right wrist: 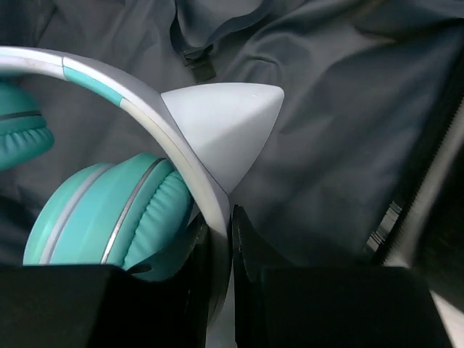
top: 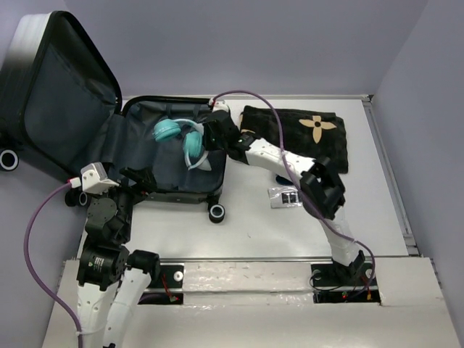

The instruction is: Pack the luggage

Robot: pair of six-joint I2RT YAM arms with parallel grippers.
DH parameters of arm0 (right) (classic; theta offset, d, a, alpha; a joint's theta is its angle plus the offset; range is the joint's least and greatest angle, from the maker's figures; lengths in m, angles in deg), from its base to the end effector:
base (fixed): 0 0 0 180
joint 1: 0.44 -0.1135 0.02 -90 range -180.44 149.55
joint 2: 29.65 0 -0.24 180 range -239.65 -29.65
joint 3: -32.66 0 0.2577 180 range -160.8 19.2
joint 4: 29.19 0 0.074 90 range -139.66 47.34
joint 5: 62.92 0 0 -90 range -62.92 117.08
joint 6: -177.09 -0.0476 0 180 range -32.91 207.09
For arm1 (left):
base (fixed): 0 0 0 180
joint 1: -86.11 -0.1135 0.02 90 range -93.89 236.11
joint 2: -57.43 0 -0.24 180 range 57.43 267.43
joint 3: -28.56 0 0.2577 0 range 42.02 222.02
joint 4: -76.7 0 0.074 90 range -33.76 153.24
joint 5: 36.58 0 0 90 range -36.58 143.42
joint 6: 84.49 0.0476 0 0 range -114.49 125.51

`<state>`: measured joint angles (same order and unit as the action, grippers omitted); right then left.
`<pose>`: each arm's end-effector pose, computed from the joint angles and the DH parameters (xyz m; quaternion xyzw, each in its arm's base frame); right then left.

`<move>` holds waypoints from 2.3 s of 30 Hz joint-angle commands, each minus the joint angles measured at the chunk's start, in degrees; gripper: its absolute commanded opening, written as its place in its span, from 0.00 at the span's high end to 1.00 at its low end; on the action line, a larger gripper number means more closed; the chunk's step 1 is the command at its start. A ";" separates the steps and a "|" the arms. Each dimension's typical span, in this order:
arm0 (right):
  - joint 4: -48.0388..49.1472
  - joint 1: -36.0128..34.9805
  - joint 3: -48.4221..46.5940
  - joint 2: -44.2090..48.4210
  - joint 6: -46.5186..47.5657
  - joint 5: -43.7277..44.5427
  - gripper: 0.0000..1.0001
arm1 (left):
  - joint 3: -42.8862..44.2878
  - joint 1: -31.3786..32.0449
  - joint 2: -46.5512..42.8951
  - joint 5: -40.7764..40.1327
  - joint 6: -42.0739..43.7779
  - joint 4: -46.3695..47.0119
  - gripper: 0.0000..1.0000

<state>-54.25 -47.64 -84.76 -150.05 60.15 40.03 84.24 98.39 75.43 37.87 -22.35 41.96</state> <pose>0.3510 0.3633 0.2505 -0.0927 0.8488 0.2312 0.4664 0.1155 -0.0121 0.3513 -0.1897 0.6628 -0.1590 0.7067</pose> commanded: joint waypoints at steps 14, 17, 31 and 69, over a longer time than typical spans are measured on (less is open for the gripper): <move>2.81 0.35 21.12 24.82 9.97 4.92 0.38 | -0.99 1.79 0.11 3.59 1.23 3.17 0.01; 0.53 4.47 39.76 38.89 10.59 11.21 0.35 | -1.35 2.05 0.19 5.44 1.66 3.96 0.01; -8.18 12.48 59.40 49.31 9.27 15.96 0.22 | -1.61 2.05 1.51 6.76 2.02 4.40 0.01; 4.30 9.24 51.24 57.64 12.71 8.52 0.93 | -1.79 1.97 0.02 8.96 2.54 5.19 0.01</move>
<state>-50.03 -35.67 -23.69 -98.33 78.18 54.76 82.86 100.27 75.99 45.78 -20.89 44.17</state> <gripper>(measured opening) 0.107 0.990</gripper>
